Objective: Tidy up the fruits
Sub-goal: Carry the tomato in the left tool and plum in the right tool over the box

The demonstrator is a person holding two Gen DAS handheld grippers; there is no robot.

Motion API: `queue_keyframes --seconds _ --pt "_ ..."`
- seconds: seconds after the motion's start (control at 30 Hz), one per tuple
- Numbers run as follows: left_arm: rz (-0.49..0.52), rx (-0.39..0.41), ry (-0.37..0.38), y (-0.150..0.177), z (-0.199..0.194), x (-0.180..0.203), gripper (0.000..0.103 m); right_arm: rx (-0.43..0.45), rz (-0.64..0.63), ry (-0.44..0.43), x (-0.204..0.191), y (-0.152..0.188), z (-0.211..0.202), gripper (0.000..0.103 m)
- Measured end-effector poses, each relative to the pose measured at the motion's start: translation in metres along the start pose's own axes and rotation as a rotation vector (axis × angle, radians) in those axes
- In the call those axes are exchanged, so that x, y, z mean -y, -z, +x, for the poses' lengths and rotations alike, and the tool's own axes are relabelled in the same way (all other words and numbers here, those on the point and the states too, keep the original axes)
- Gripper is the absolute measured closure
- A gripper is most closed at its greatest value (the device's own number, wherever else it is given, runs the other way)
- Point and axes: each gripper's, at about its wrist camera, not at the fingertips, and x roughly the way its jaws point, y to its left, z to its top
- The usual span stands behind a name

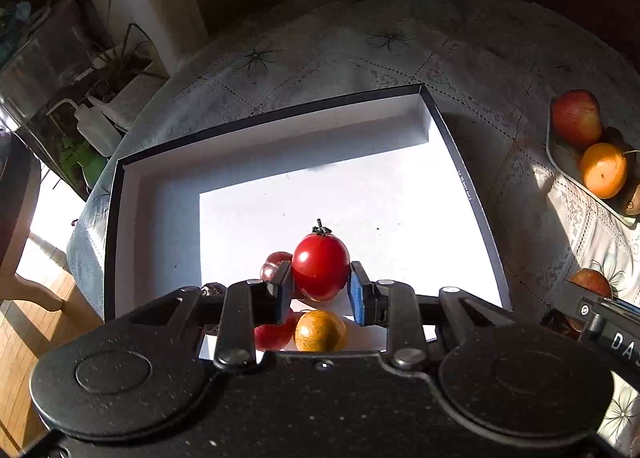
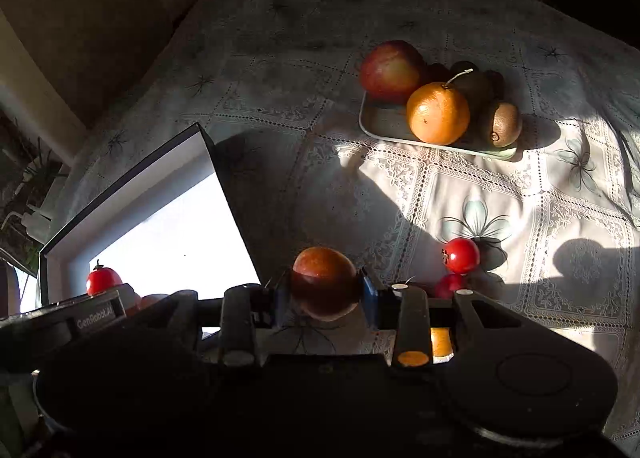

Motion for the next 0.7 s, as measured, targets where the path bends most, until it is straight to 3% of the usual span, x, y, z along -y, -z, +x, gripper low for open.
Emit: queue_keyframes --seconds 0.27,0.7 --pt "-0.021 -0.054 0.027 -0.002 0.012 -0.020 0.067 -0.020 -0.060 -0.012 -0.038 0.002 0.018 0.065" --pt "0.000 -0.091 0.057 -0.001 0.024 -0.010 0.065 -0.013 -0.073 -0.008 -0.042 0.002 0.024 0.065"
